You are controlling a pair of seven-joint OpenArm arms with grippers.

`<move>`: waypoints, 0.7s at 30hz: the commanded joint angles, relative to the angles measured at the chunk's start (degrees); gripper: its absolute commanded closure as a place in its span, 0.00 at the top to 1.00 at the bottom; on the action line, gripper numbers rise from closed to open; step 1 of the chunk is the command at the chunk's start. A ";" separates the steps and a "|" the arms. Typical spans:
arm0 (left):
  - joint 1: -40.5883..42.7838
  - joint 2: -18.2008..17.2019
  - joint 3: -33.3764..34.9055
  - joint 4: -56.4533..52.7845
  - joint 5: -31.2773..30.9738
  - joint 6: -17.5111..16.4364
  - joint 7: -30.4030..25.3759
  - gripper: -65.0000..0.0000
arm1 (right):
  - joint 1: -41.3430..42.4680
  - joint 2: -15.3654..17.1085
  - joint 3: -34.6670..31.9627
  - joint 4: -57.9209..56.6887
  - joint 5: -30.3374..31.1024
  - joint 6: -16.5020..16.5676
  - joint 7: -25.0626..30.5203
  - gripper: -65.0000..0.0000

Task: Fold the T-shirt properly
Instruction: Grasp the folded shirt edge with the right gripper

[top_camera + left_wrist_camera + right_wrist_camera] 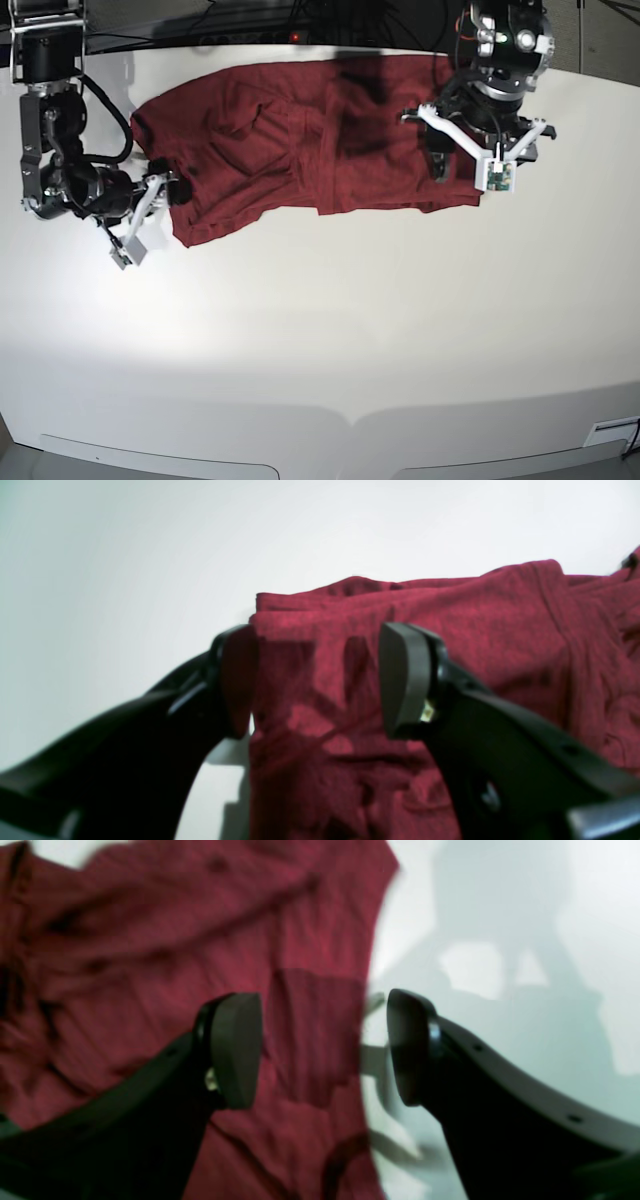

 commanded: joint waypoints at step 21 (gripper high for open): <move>0.00 0.11 0.04 1.01 0.04 -1.99 -3.89 0.57 | -0.11 3.30 -0.02 -0.59 13.66 0.69 -18.11 0.52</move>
